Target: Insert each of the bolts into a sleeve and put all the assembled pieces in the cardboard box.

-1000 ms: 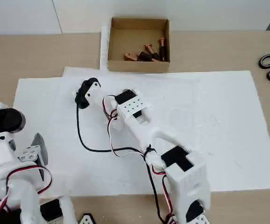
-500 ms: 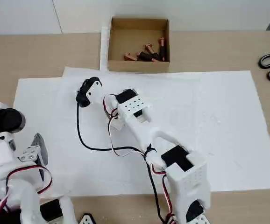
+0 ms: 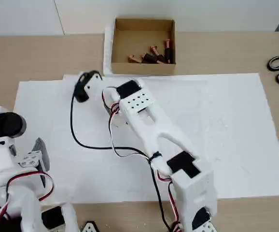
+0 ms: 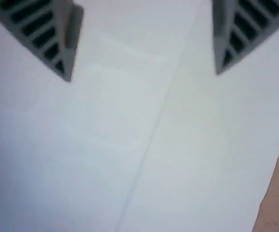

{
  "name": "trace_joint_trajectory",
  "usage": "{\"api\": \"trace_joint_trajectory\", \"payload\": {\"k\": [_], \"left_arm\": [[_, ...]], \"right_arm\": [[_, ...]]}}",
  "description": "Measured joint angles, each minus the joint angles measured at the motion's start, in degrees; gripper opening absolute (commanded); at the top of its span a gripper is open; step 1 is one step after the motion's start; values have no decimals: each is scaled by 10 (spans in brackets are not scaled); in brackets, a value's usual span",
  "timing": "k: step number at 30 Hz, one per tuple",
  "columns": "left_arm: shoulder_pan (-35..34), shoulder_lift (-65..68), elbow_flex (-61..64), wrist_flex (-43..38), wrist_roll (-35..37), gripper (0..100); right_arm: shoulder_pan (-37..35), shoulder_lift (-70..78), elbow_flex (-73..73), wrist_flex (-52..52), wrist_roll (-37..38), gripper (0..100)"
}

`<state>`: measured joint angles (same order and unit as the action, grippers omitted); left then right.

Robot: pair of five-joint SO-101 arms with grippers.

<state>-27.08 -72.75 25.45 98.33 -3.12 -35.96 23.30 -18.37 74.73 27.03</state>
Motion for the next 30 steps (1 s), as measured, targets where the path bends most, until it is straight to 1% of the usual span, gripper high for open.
{"api": "trace_joint_trajectory", "payload": {"k": [2,5,14,16,19,22,28,30], "left_arm": [[0,0,0,0,0,182],[0,0,0,0,0,182],[0,0,0,0,0,182],[0,0,0,0,0,182],[0,-1,0,0,0,182],[0,-2,0,0,0,182],[0,-2,0,0,0,182],[0,-2,0,0,0,182]], "right_arm": [[9,-19,-23,17,-24,4],[43,-41,-53,42,-59,4],[209,-67,-78,154,-184,4],[236,-62,-78,179,-204,4],[251,-32,-79,200,-219,4],[258,8,-79,198,-236,4],[257,87,-79,151,-269,9],[257,110,-79,141,-269,32]]}}
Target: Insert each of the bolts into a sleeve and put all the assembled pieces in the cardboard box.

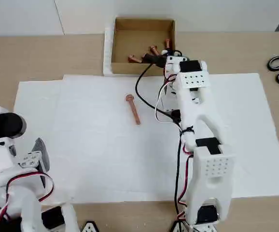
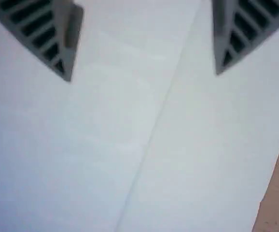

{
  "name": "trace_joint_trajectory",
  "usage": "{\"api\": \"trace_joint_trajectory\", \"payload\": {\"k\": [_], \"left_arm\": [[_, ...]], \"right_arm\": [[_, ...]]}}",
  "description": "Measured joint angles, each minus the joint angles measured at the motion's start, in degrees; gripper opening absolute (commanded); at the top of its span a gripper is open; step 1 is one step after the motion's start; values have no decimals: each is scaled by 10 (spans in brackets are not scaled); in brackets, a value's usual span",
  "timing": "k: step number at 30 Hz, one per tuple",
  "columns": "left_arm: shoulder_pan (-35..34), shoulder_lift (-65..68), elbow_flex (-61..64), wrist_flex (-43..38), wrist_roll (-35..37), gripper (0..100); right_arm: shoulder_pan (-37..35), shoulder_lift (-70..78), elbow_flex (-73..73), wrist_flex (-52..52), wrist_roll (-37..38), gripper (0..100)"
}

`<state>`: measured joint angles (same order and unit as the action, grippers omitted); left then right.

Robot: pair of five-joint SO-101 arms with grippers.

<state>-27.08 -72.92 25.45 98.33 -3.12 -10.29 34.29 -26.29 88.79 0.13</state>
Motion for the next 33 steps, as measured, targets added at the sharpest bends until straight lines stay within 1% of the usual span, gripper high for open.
{"api": "trace_joint_trajectory", "payload": {"k": [4,6,12,18,33], "left_arm": [[0,0,0,0,0,182],[0,0,0,0,0,182],[0,0,0,0,0,182],[0,0,0,0,0,182],[0,0,0,0,0,182]], "right_arm": [[0,27,0,-2,0,160],[-2,28,-1,-2,0,191],[-8,28,-3,2,0,191],[-21,28,-33,37,0,191],[-22,71,-46,38,0,188]]}}
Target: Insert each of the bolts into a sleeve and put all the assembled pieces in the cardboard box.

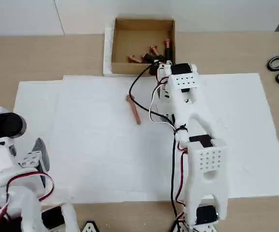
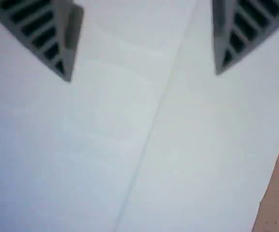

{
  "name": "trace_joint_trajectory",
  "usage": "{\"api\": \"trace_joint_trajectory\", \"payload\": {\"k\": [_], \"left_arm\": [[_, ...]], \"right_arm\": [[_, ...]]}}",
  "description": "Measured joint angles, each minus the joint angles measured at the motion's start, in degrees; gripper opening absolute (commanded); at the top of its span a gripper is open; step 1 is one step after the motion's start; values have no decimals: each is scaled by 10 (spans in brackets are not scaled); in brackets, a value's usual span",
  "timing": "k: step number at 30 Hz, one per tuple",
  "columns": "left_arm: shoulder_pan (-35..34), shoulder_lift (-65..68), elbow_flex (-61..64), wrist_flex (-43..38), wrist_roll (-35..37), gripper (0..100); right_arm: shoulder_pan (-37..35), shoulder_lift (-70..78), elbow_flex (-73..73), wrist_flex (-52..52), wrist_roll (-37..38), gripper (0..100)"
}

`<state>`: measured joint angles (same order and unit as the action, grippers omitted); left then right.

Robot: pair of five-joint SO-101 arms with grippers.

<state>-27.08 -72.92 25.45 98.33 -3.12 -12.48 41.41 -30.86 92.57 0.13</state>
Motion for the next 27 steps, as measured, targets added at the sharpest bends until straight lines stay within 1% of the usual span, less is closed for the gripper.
{"api": "trace_joint_trajectory", "payload": {"k": [2,8,14,18,27], "left_arm": [[0,0,0,0,0,182],[0,0,0,0,0,182],[0,0,0,0,0,182],[0,0,0,0,0,182],[0,-1,17,-11,0,182]], "right_arm": [[1,5,-2,0,0,159],[35,23,-16,0,0,4],[55,26,-19,2,2,3],[56,12,-42,33,5,3],[60,-129,-42,55,5,3]]}}
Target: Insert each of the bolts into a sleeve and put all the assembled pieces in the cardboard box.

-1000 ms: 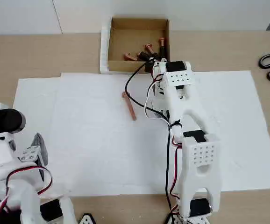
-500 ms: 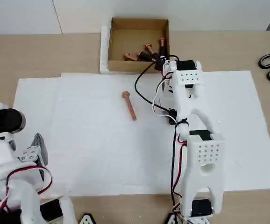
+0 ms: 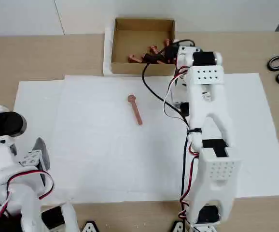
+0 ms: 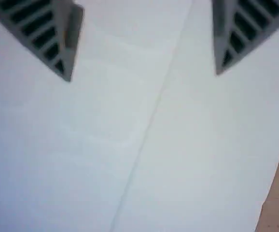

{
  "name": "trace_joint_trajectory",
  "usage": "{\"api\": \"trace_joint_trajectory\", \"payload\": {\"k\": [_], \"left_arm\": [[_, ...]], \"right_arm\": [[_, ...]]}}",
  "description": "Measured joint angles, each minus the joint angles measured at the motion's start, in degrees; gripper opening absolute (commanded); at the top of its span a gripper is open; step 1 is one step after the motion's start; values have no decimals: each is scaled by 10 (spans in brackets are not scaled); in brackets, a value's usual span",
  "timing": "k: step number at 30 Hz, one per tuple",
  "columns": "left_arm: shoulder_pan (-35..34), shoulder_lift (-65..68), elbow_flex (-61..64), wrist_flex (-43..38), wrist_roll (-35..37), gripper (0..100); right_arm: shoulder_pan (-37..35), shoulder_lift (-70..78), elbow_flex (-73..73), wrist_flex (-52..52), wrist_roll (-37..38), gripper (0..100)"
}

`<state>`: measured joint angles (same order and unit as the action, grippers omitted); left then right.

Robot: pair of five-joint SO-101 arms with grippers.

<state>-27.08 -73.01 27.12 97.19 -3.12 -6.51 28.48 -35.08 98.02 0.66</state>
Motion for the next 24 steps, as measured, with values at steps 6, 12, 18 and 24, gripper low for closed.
{"api": "trace_joint_trajectory", "payload": {"k": [6,12,18,24], "left_arm": [[0,4,25,-21,0,184],[0,144,38,-49,0,184],[1,376,-78,-57,0,183],[66,549,-224,-15,3,182]], "right_arm": [[-1,-47,0,5,0,3],[-1,-53,0,7,0,3],[-1,-53,0,7,0,3],[2,-53,0,7,0,3]]}}
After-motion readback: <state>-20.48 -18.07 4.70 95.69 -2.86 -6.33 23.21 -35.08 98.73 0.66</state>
